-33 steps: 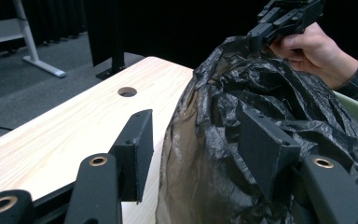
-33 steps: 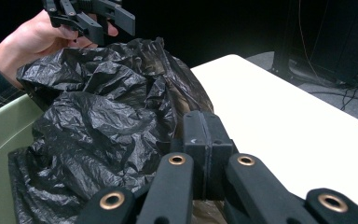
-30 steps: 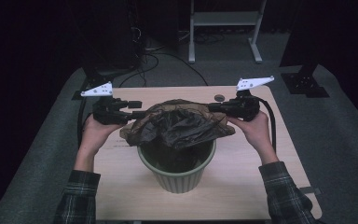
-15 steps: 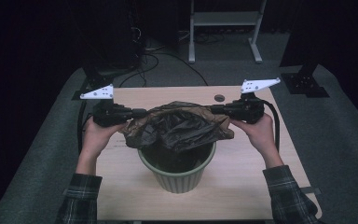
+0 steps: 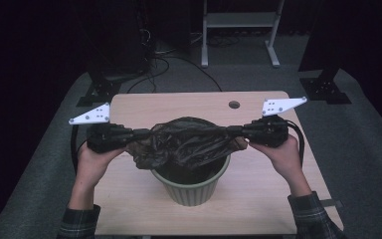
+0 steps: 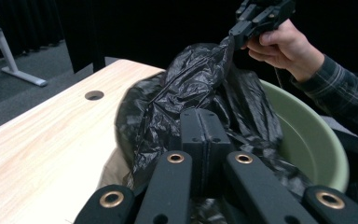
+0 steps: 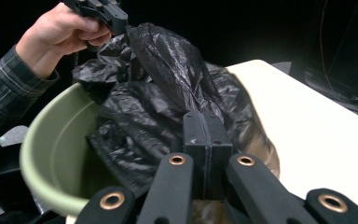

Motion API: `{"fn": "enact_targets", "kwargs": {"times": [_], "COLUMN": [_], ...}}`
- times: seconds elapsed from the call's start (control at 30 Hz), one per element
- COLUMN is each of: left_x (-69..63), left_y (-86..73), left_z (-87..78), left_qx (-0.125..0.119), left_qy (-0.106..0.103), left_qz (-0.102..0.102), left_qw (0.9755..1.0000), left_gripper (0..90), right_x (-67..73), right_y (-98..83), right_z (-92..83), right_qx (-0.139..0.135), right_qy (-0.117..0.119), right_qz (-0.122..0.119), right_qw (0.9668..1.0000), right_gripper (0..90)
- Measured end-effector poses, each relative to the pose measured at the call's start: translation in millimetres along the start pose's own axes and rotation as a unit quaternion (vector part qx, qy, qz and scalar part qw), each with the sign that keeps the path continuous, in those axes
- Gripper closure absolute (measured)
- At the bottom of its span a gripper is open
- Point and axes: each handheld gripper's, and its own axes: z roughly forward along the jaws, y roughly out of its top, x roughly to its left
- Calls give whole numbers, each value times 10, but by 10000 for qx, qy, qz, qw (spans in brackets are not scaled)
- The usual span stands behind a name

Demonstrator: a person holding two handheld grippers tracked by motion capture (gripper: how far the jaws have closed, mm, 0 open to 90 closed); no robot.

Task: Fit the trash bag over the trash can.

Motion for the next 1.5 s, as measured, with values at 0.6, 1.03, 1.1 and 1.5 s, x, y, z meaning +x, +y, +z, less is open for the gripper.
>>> {"fn": "enact_targets", "kwargs": {"times": [0.6, 1.03, 1.1, 1.5], "left_x": [-591, -792, -786, -642], "left_y": [-303, -765, -841, -1266], "left_z": [-195, -124, -82, 202], "left_qx": [-152, 208, 278, 812], "left_qy": [-231, -400, -442, -102], "left_qz": [-5, -358, -431, -611], "left_qw": [9996, 9983, 9977, 9948], "left_gripper": [898, 898, 898, 898], "right_x": [455, 682, 664, 526], "right_y": [-267, -727, -820, -1264], "right_z": [-123, -55, -3, 237], "right_qx": [25, 387, 472, 975], "right_qy": [364, 690, 743, 562], "right_qz": [-80, 157, 256, 660], "right_qw": [9993, 9967, 9958, 9915], "right_gripper": [899, 898, 899, 898]}}
